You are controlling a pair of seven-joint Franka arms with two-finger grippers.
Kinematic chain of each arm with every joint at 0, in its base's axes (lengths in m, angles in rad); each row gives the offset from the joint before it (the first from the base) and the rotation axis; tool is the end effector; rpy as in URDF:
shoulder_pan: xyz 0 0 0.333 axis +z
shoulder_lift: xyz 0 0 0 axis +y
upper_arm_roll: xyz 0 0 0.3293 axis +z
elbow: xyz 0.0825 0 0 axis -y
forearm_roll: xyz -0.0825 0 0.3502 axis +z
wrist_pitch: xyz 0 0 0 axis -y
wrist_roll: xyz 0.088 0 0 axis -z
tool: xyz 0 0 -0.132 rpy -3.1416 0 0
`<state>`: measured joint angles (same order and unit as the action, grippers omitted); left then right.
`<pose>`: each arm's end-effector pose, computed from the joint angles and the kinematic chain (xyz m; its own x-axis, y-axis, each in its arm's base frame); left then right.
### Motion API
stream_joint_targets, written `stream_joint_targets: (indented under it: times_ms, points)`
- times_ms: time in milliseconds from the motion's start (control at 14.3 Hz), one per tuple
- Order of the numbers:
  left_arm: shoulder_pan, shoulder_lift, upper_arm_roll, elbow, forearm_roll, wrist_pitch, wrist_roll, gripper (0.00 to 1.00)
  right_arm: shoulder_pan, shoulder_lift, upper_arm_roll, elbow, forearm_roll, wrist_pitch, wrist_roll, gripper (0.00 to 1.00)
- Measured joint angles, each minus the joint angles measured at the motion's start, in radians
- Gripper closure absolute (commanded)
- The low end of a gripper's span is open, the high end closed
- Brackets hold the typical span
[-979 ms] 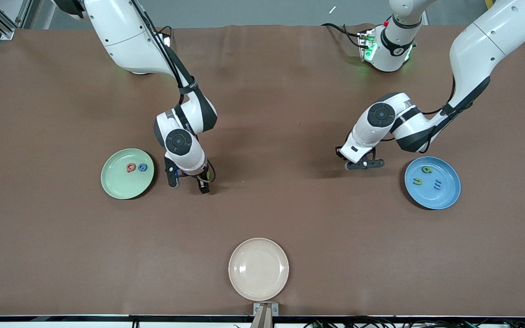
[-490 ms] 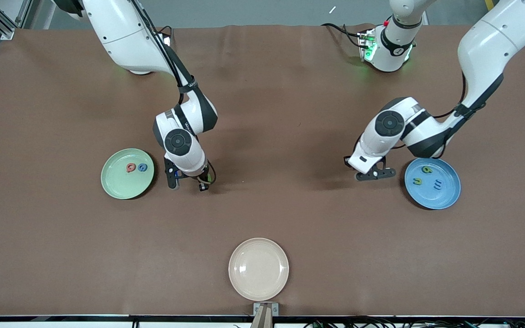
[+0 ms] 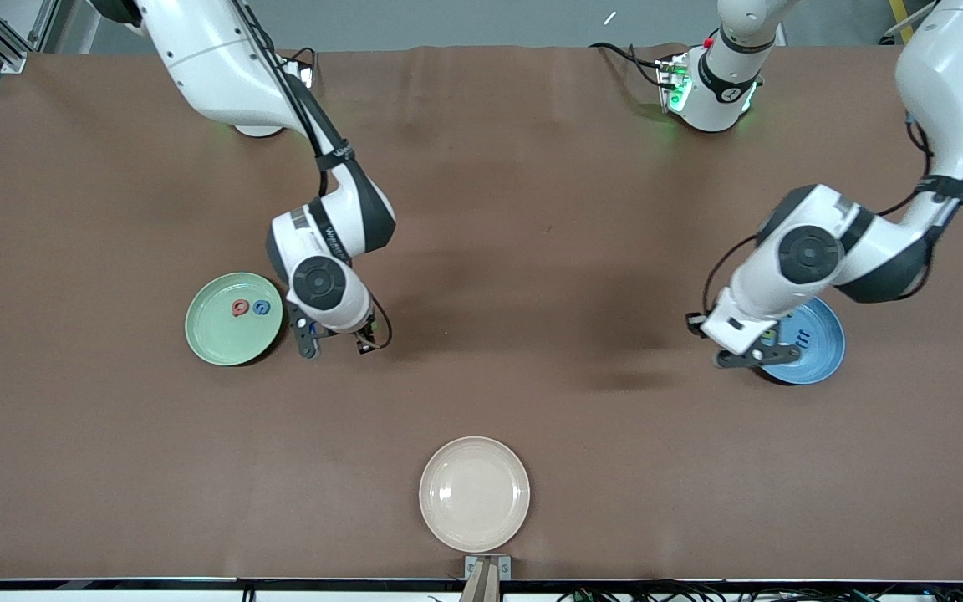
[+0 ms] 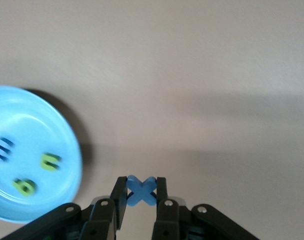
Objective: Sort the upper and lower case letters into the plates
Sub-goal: 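Carry the N to the green plate while the left gripper carries the x, then release the N on the green plate while the left gripper releases the x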
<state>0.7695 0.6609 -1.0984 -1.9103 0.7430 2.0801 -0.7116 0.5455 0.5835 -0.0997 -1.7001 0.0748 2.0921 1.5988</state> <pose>0.5820 -0.0940 0.3036 0.9989 0.0464 -0.0094 0.0458 -0.9972 -0.0584 0.5642 0.2820 0.2508 0.3764 -0.9264 0.0034 -0.9104 -0.3692 0.1868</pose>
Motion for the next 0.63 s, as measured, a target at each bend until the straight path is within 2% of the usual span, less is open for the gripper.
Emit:
stream_joint_targets:
  times_ms: [280,630]
  points:
    - [0.075,0.002,0.02,0.026,-0.002,-0.002,0.146,0.9,-0.146,-0.084,-0.007,-0.016,-0.001,-0.122,-0.352,1.0]
    - [0.081,0.031,0.128,0.049,-0.002,0.001,0.296,0.9,-0.365,-0.168,-0.014,-0.14,-0.004,-0.098,-0.774,1.0]
